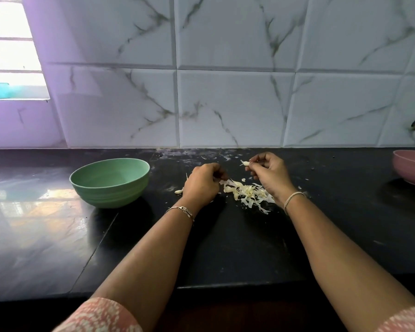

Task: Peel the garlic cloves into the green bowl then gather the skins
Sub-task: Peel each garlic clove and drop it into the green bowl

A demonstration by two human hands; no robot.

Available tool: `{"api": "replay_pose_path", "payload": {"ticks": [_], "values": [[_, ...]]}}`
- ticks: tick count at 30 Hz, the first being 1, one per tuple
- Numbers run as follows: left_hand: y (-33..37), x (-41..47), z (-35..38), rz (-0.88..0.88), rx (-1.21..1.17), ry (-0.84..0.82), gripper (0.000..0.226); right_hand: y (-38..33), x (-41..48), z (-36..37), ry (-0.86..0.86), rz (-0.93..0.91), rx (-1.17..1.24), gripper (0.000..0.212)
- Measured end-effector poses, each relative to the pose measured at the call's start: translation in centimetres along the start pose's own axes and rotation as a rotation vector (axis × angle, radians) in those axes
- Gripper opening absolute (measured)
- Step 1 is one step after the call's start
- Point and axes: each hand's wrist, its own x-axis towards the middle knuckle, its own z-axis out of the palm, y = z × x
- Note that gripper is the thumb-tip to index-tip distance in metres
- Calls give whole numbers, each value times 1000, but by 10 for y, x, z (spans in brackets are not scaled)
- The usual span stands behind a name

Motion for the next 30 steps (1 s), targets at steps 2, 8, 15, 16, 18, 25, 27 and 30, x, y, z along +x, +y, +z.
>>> {"api": "replay_pose_path", "payload": {"ticks": [2, 8, 15, 16, 18, 25, 27, 30], "values": [[1, -1, -1, 5, 23, -2, 38, 0, -1, 1, -23, 2, -11, 15], [-2, 0, -2, -32, 5, 25, 22, 0, -4, 0, -50, -47, -44, 14], [-7, 2, -1, -48, 2, 64, 16, 2, -5, 1, -80, -32, -24, 10], [-8, 2, -1, -51, 17, 47, 15, 2, -5, 1, -89, -33, -36, 10], [-9, 3, 0, -49, 48, -4, 20, 2, -5, 1, -100, -34, -61, 7], [-13, 6, 3, 13, 34, -71, 32, 4, 0, 1, -47, -56, -92, 7], [-13, 6, 3, 26, 21, -72, 33, 4, 0, -1, -28, -54, -72, 6], [-14, 6, 4, 37, 9, -69, 29, 4, 0, -1, -32, -52, -71, 5]]}}
